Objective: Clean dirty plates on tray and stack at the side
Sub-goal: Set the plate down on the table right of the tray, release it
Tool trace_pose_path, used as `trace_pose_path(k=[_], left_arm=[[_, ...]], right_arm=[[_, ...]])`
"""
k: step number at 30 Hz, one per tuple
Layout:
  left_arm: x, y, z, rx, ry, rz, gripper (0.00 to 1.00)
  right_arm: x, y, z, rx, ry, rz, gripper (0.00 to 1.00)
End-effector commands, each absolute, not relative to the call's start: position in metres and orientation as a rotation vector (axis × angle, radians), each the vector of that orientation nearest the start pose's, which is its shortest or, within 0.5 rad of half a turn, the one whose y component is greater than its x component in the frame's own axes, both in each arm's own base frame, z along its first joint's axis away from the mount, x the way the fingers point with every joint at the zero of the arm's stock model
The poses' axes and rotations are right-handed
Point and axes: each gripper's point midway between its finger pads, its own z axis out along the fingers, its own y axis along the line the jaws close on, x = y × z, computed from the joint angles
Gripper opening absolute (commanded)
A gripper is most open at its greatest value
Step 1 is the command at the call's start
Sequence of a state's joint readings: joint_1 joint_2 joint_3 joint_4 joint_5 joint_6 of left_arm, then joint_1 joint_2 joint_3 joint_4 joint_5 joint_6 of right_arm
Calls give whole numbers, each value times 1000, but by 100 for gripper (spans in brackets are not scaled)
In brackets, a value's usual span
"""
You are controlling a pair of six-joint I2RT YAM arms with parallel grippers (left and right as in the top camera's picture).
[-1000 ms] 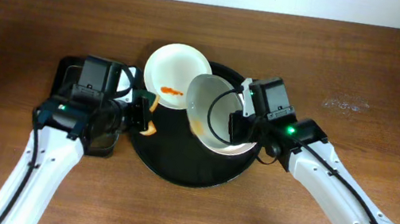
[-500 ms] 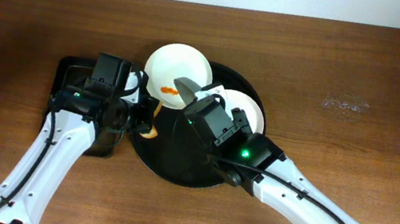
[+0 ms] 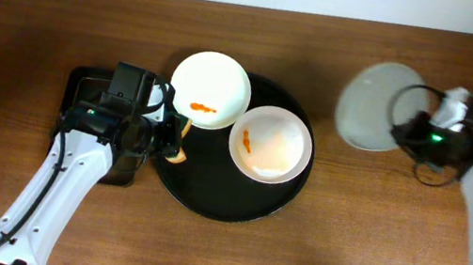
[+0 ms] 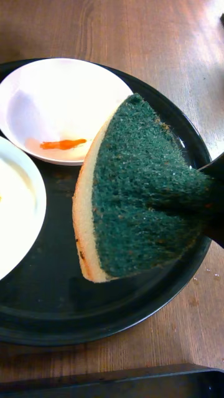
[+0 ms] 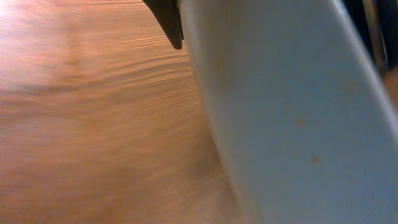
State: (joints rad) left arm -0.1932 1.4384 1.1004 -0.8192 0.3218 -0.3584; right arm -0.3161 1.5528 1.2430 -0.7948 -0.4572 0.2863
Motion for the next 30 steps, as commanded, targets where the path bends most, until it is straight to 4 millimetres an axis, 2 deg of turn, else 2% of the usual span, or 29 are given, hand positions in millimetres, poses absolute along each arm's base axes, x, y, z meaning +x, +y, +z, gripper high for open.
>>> trace_pose_path(k=[1,2,5,7,9,10,11,13,14,15,17,19,21,23,24,26,27,28,29,30], left_arm=[[317,-116,134,-117,2762,-582,0],[317,-116,133,-116,2763,-582,0],[316,-115,133,-118,2768,-581,0],[316,-116,133,-115,2767,-581,0],[316,-116,133,-115,2767,-581,0],[316,-117,133,-112,2767,-582,0],[316,-117,133,-113,2767,-582,0],[316,-117,133,-112,2767,-582,0],[316,-117,133,-113,2767,-581,0],[316,-117,133,-113,2767,-582,0],[316,-117,133,-113,2768,-582,0],[316,-117,133,-113,2769,-582,0],[317,-117,133,-112,2765,-581,0],[317,-117,134,-111,2763,-582,0],[317,-117,134,-111,2763,-582,0],[317,-117,133,-112,2763,-582,0],[317,-117,133,-112,2764,-582,0],[316,-117,133,-113,2766,-581,0],[316,-116,133,-114,2768,-578,0],[316,-113,132,-121,2771,-550,0]], right_arm=[[366,-55,129,743,2537,935,4],[360,-63,109,766,2580,950,4],[355,-76,85,824,2616,941,4],[348,-94,68,870,2683,780,6],[340,-112,56,907,2741,604,11],[339,-115,55,910,2749,575,16],[338,-116,54,912,2754,559,33],[337,-117,54,916,2758,557,60],[335,-116,54,920,2763,560,80],[334,-115,54,923,2766,561,96],[331,-116,61,943,2780,571,98],[331,-124,80,956,2809,501,98],[337,-125,112,931,2824,468,94],[346,-110,137,825,2851,456,93],[353,-96,148,735,2868,455,92],[366,-44,156,457,2923,463,87],[369,-15,155,340,2948,472,82],[372,19,154,203,2966,482,72],[372,42,152,105,2972,488,63],[368,83,148,-55,2979,495,50]])
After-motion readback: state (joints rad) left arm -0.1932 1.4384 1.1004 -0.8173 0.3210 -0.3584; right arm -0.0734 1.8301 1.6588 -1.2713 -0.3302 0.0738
